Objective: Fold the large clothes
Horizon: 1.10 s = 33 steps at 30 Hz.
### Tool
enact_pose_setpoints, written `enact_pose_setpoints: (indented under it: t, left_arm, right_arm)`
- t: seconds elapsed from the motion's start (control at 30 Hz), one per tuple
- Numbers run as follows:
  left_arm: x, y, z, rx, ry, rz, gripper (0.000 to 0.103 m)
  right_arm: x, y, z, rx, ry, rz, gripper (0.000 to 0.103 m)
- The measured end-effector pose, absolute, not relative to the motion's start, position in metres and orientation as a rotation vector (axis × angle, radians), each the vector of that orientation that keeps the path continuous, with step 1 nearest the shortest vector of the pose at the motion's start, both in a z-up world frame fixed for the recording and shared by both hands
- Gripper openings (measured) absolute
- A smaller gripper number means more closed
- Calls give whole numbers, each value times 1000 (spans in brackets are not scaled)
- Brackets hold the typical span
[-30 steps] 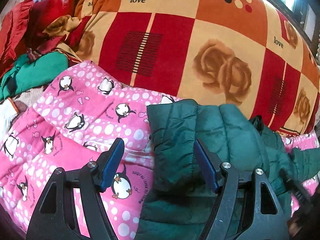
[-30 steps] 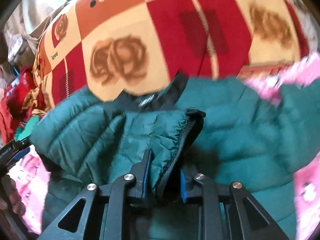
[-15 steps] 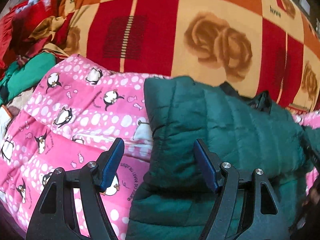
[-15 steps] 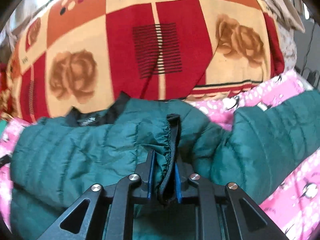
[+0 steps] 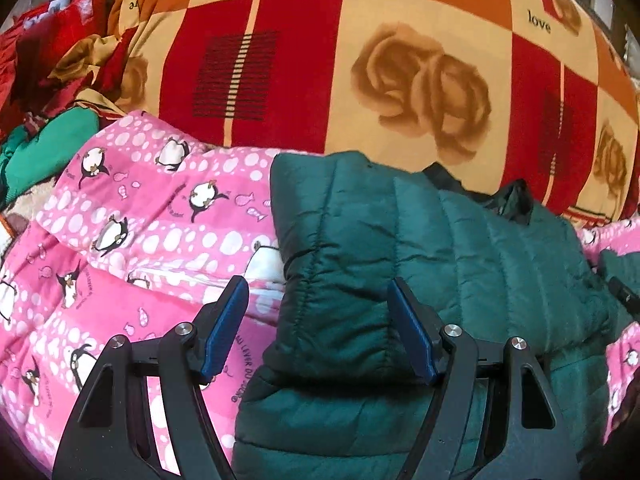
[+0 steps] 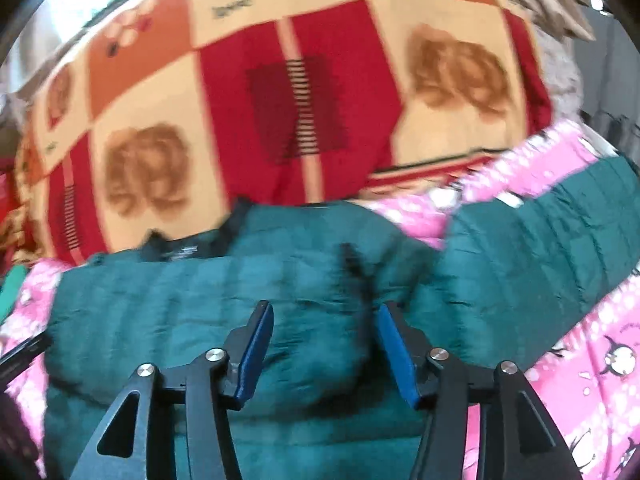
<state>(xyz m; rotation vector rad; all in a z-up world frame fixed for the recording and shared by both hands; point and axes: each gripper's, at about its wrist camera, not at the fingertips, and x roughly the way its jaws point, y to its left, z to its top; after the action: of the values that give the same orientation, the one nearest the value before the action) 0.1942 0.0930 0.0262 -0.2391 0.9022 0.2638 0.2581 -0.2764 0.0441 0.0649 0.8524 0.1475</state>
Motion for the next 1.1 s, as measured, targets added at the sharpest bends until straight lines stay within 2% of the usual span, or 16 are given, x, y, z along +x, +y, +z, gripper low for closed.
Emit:
enact_pose_setpoints:
  t: [0.03,0.07,0.37,0.53,0.9,1.1]
  left_arm:
    - [195,92,26,-243,901,260,72]
    - [195,92,25,-248,902,253,72]
    - [211,89,0,-284,984,231,72]
    - [214,82,-2,-243,988,241,74]
    - [203,83,11,-230,928,262,74]
    - [198,82,20,-240,882,242,74]
  right_arm:
    - [257,-265,45,68,860,203,66]
    - [257,-255,44,70,867,248,67]
    - [281,-171,-4,-90,955,377,67]
    - [296,-184,-29,-17,994,372,68]
    - [260,-226,11,-22,941,317,68]
    - [269,-235,-22,-27,1024,262,69]
